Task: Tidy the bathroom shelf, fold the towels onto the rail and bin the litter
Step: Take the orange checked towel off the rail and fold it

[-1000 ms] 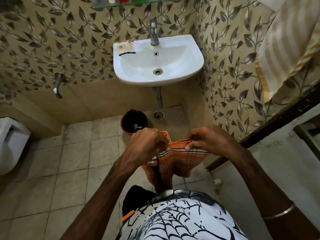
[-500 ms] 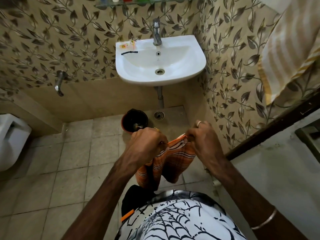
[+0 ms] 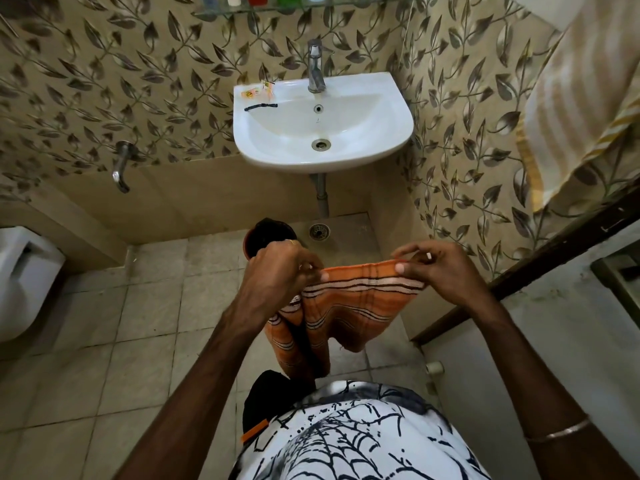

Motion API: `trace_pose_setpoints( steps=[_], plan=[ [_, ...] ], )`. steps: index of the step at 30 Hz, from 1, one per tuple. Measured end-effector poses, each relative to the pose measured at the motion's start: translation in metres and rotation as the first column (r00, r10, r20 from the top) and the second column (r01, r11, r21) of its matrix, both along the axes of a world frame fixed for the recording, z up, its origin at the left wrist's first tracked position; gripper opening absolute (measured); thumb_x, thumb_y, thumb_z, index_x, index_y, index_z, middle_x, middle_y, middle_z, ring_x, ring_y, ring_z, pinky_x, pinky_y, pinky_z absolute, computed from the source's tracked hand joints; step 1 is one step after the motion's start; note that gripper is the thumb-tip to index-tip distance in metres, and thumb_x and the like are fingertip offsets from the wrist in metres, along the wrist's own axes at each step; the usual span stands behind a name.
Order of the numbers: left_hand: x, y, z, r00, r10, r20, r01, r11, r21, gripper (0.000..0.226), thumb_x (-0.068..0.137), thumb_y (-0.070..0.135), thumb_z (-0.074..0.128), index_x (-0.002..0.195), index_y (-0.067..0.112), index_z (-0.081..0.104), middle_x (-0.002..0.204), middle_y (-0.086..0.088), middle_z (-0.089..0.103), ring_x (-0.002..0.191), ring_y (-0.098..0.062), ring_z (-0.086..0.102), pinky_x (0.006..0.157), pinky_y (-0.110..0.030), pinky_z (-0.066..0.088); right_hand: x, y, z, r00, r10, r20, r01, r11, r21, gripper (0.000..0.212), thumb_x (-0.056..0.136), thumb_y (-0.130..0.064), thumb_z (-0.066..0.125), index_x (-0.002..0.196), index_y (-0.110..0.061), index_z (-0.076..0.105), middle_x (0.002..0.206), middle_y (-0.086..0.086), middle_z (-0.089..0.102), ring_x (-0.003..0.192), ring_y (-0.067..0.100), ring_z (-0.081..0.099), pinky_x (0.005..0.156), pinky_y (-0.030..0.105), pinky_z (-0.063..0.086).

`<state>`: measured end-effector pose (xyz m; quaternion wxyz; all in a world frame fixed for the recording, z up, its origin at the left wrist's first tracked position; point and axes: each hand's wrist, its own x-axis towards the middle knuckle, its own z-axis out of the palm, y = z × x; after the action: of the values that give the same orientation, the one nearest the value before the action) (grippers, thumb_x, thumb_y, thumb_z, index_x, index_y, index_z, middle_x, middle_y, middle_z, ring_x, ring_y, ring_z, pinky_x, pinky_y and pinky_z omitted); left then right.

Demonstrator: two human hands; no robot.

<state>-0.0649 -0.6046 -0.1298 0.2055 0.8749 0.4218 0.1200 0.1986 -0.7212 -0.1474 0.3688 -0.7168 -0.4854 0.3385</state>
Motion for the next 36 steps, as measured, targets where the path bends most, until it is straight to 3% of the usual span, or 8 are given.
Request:
trace_pose_setpoints(
  steps=[4,7,14,18,23,26,30,36],
  plan=[
    [0.003,0.009,0.0,0.892,0.371,0.259,-0.399,0.915,0.063,0.036,0.085,0.055,0.069,0.081,0.021,0.079,0.07,0.004,0.074,0.053,0.006,0.054,0.049,-0.015,0.039,0.006,0.0,-0.01,0.959,-0.285,-0.006,0.283,0.955,-0.09,0.026,0.087,-0.006,0.069,0.076,-0.029,0.076,0.077,-0.004,0.072,0.073,0.02,0.072,0.049,0.032,0.059],
    [-0.002,0.018,0.002,0.797,0.51,0.324,-0.537,0.844,-0.006,0.039,0.085,0.059,0.068,0.077,0.021,0.077,0.066,0.01,0.072,0.05,0.011,0.05,0.049,-0.012,0.031,0.002,-0.007,-0.012,0.964,-0.226,-0.139,0.178,0.94,-0.289,0.033,0.093,-0.002,0.061,0.076,-0.021,0.08,0.085,-0.002,0.078,0.074,0.018,0.076,0.059,0.036,0.063],
    [0.009,0.017,-0.005,0.67,0.592,0.449,-0.434,0.802,-0.41,0.023,0.081,0.045,0.078,0.068,0.026,0.073,0.068,0.009,0.073,0.067,-0.006,0.071,0.066,-0.032,0.059,-0.04,-0.004,-0.006,0.906,0.192,-0.378,-0.272,0.946,-0.173,0.057,0.083,0.021,0.05,0.106,-0.022,0.079,0.108,-0.009,0.077,0.101,0.005,0.071,0.072,0.013,0.054],
    [0.021,0.011,-0.005,0.594,0.614,0.519,-0.311,0.771,-0.556,0.025,0.083,0.036,0.078,0.077,0.012,0.076,0.077,-0.005,0.076,0.077,-0.024,0.073,0.071,-0.038,0.06,-0.057,0.012,-0.005,0.939,0.216,-0.269,-0.231,0.973,-0.026,0.03,0.081,0.008,0.073,0.099,-0.015,0.08,0.101,-0.003,0.078,0.1,0.011,0.073,0.086,0.031,0.06],
    [0.026,0.003,0.005,0.628,0.567,0.533,-0.108,0.742,-0.662,0.042,0.068,0.045,0.078,0.087,0.008,0.074,0.082,-0.004,0.074,0.077,-0.019,0.07,0.074,-0.038,0.058,-0.069,0.024,-0.002,0.952,0.304,0.047,-0.307,0.947,0.099,0.017,0.079,-0.018,0.082,0.089,-0.032,0.08,0.112,-0.01,0.06,0.108,0.003,0.058,0.087,0.028,0.055],
    [0.025,0.0,0.008,0.655,0.503,0.564,0.045,0.719,-0.694,0.037,0.069,0.038,0.081,0.091,0.009,0.073,0.082,0.0,0.075,0.078,-0.014,0.072,0.068,-0.029,0.058,-0.075,0.032,0.002,0.933,0.356,-0.05,-0.347,0.928,0.138,0.017,0.082,-0.013,0.078,0.089,-0.029,0.079,0.132,-0.012,0.057,0.127,0.002,0.051,0.1,0.027,0.047],
    [0.018,0.001,0.012,0.683,0.429,0.591,0.179,0.686,-0.705,0.024,0.071,0.021,0.083,0.092,0.014,0.074,0.081,0.005,0.071,0.077,-0.007,0.068,0.066,-0.019,0.053,-0.082,0.038,0.003,0.938,0.309,-0.158,-0.281,0.944,0.174,0.012,0.086,-0.007,0.074,0.095,-0.013,0.078,0.097,-0.001,0.076,0.096,0.011,0.071,0.088,0.036,0.056],
    [-0.007,0.009,0.019,0.862,0.348,0.369,0.041,0.677,-0.735,0.03,0.074,-0.004,0.079,0.097,0.015,0.074,0.094,-0.003,0.074,0.077,-0.006,0.072,0.063,-0.016,0.054,-0.07,0.036,0.004,0.951,0.257,-0.17,-0.217,0.951,0.221,0.01,0.083,-0.002,0.075,0.091,-0.008,0.078,0.09,0.002,0.073,0.089,0.016,0.069,0.08,0.032,0.056]
  ],
)
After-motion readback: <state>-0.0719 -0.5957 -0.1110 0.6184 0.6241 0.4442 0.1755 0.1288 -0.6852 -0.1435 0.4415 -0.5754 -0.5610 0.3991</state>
